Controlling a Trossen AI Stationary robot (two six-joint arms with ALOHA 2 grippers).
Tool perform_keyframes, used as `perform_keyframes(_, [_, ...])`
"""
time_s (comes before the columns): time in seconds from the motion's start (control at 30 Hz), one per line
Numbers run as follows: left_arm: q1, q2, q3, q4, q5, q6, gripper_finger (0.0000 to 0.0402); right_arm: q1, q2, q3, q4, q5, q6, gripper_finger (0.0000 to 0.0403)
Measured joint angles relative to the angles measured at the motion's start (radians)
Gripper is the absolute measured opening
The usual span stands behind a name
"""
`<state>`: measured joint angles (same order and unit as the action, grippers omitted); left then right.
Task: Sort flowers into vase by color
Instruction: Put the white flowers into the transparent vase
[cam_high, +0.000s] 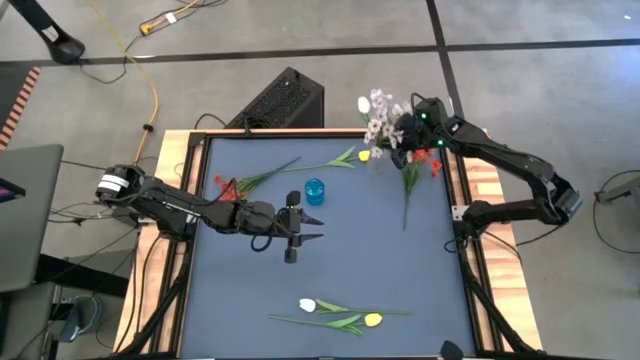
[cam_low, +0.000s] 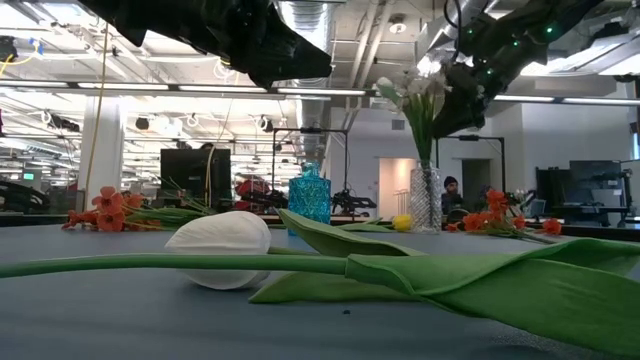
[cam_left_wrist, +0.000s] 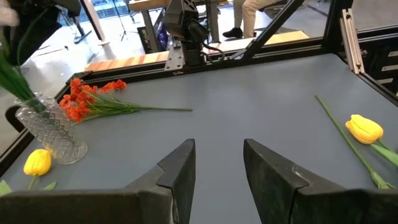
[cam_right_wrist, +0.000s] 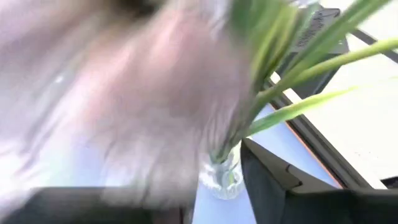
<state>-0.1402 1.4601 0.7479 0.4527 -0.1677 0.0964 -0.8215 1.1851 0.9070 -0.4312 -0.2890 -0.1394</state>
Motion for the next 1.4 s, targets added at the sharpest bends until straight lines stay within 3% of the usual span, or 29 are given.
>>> perform_keyframes(0.27, [0.000,0.000,0.000,0.000,0.000,0.000,0.0125,-0.028,-0.060,0.002,-0.097,0.001,-0.047,0.0208])
perform_keyframes(0.5, [0.000,0.000,0.000,-0.001,-0.006,0.005,0.0125,-0.039,-0.075,0.105,-0.331,0.003,-0.098,0.0220])
perform_keyframes(0.8, [0.001,0.000,0.000,0.000,-0.009,0.004,0.0125,-0.039,-0.073,0.137,-0.285,0.004,-0.083,0.0217])
perform_keyframes(1.03, [0.001,0.000,0.000,0.000,-0.009,0.003,0.0125,-0.037,-0.066,0.091,-0.184,0.064,0.008,0.0216])
perform_keyframes(1.2, [0.001,0.000,0.000,0.000,-0.009,0.001,0.0125,-0.039,-0.066,0.076,-0.173,0.067,0.042,0.0182])
perform_keyframes(1.4, [0.002,0.000,0.000,0.001,-0.009,0.000,0.0125,-0.036,-0.061,0.075,-0.149,0.067,0.053,0.0085])
